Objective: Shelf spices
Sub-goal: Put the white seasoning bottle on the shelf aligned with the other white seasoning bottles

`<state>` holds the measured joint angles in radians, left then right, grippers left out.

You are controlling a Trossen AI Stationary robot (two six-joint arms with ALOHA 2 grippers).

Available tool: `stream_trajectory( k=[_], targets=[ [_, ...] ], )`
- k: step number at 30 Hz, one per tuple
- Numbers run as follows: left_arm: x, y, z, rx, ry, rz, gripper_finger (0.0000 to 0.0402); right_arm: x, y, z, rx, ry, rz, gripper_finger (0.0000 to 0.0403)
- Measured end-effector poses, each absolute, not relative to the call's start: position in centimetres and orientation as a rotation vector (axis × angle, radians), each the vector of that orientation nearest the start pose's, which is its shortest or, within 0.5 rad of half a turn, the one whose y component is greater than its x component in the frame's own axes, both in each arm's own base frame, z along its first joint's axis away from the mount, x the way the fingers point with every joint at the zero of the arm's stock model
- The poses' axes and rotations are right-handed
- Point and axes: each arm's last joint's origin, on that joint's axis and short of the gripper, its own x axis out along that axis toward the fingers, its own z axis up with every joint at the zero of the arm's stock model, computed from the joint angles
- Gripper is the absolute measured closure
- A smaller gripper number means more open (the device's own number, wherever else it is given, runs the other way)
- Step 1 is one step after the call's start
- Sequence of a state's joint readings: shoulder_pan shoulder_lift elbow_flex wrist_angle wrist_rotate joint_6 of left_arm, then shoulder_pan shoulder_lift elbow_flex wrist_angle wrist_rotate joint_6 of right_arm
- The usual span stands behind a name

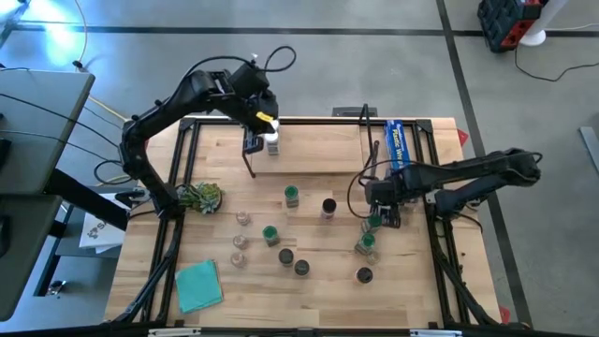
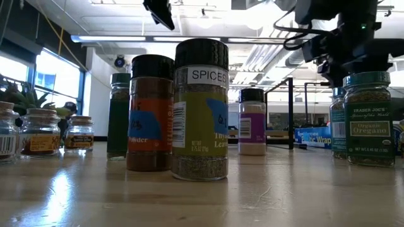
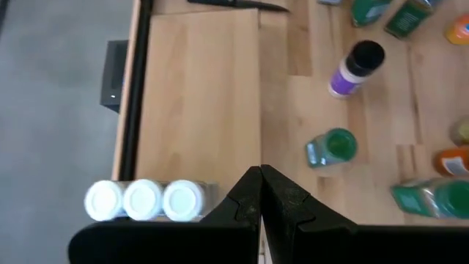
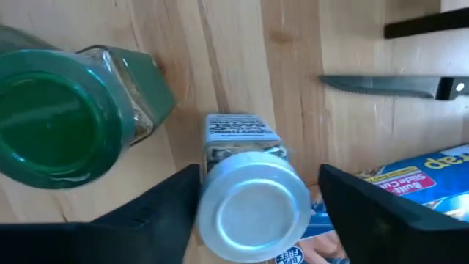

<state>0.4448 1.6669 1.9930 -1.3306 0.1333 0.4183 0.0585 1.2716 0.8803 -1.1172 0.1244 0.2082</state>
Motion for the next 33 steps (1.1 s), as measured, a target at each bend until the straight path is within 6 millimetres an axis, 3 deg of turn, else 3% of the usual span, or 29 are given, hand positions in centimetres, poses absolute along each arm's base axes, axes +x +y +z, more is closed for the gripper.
stream_trajectory(
  k=[3,8,10,14,19,23,27,33],
  targets=[
    [27.9,12.2,42.1,0.094,1.025,0.052,0.0401,19.7,0.3,22.2,0.069,1.497,-0.215,0.0209],
    [26.2,11.1,43.4,0.094,1.004,0.055,0.0401,19.6,-0.3,22.4,0.110,1.505,-0.221,0.0215],
    [25.1,10.7,44.2,0.093,0.977,0.079,0.0401,19.8,-0.4,23.3,0.109,1.511,-0.233,0.0215],
    [22.7,9.7,46.2,0.100,0.896,0.131,0.0401,20.4,-0.4,27.9,0.083,1.439,-0.254,0.0215],
    [20.1,8.4,47.9,0.098,0.824,0.188,0.0401,21.5,0.9,35.0,-0.022,1.204,-0.117,0.0215],
    [18.4,7.1,48.2,0.088,0.768,0.194,0.0401,23.7,2.8,38.5,-0.139,1.075,-0.001,0.0215],
    [17.4,6.3,47.2,0.067,0.735,0.204,0.0401,28.5,5.8,38.2,-0.289,1.091,0.170,0.0215],
    [16.2,5.2,44.4,0.032,0.716,0.230,0.0401,35.4,10.7,33.4,-0.458,1.219,0.529,0.0215]
  ],
)
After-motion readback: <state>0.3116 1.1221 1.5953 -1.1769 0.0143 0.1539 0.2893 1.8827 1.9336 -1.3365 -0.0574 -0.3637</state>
